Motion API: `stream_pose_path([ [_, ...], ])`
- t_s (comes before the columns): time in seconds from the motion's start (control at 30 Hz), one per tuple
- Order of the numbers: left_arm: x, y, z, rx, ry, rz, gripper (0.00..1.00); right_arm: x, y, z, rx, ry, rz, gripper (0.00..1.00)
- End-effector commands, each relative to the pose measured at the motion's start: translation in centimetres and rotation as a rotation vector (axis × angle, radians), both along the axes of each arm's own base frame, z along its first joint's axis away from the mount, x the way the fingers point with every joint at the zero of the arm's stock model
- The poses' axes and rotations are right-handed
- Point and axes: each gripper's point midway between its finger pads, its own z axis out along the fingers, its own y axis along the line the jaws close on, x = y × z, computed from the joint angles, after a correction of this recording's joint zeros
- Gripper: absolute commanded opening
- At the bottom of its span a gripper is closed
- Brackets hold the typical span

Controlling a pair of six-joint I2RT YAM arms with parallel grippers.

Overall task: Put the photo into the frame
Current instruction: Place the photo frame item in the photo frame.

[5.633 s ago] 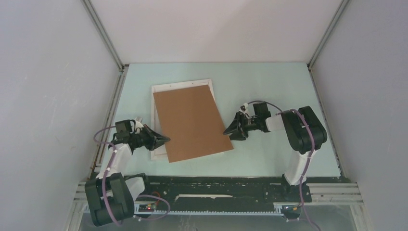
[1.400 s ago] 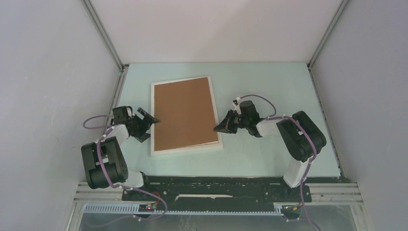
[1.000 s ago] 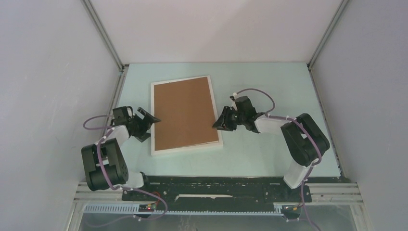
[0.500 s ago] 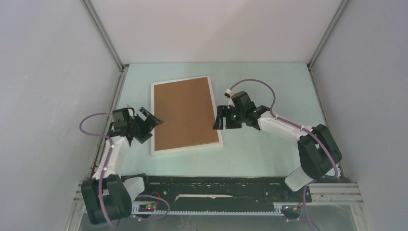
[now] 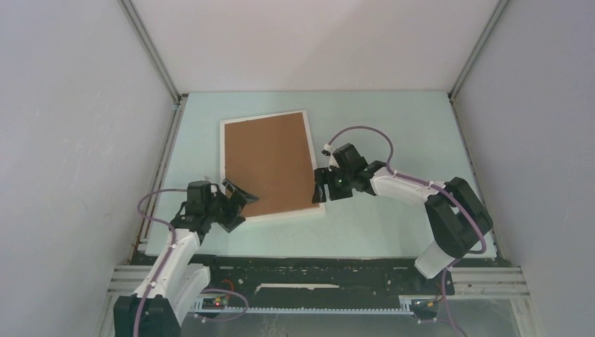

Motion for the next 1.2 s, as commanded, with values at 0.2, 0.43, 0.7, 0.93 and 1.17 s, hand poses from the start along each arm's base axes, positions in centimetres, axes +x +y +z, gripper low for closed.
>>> stream_pose_path([
  [0.2,1.8,-1.6,0.1,-0.036,-0.054,-0.009,1.00,0.0,0.3,-0.8,-0.014,0.019,-0.019,0.77],
  [0.43,3.0,-0.6,2.1,0.021,-0.136,0.021,1.00,-0.1,0.8,-0.6,0.014,0.037,-0.032,0.75],
  [0.7,4.3,-0.4,5.5,0.039,-0.256,0.025,1.00,-0.1,1.2,1.5,0.062,0.021,-0.060,0.75],
  [0.93,4.9,1.6,6.8,0.189,-0.237,-0.015,1.00,0.8,0.6,4.4,0.242,0.135,-0.205,0.72],
  [1.17,8.4,7.6,4.9,0.172,-0.084,0.049,1.00,1.3,1.7,4.0,0.441,0.309,-0.242,0.53],
])
